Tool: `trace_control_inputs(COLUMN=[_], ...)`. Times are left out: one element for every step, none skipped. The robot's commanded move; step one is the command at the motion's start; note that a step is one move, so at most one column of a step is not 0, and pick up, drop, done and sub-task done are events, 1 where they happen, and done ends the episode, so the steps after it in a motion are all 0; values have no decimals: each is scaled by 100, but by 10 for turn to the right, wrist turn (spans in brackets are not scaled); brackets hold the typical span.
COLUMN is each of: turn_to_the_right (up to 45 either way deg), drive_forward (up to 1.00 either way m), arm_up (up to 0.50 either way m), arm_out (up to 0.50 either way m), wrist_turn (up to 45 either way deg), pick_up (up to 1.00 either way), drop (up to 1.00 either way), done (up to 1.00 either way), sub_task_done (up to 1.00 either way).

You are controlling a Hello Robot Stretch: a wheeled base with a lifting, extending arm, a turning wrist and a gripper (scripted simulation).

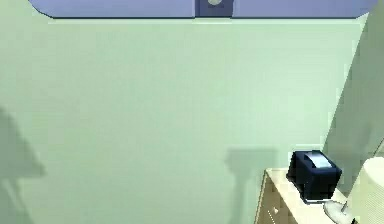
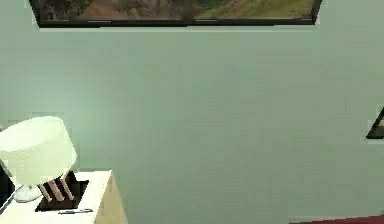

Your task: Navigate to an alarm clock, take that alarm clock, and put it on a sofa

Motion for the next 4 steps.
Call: trace_control_inputs(turn_to_the_right=[-450, -90, 450, 450], drive_forward=[0, 0, 0, 0], arm_up=[0, 0, 0, 0], arm_out=[0, 0, 0, 0], wrist_turn=[0, 0, 0, 0], pick_up=[0, 0, 0, 0], drop=[0, 0, 0, 0], done=[0, 0, 0, 0], sub_task_done=[0, 0, 0, 0])
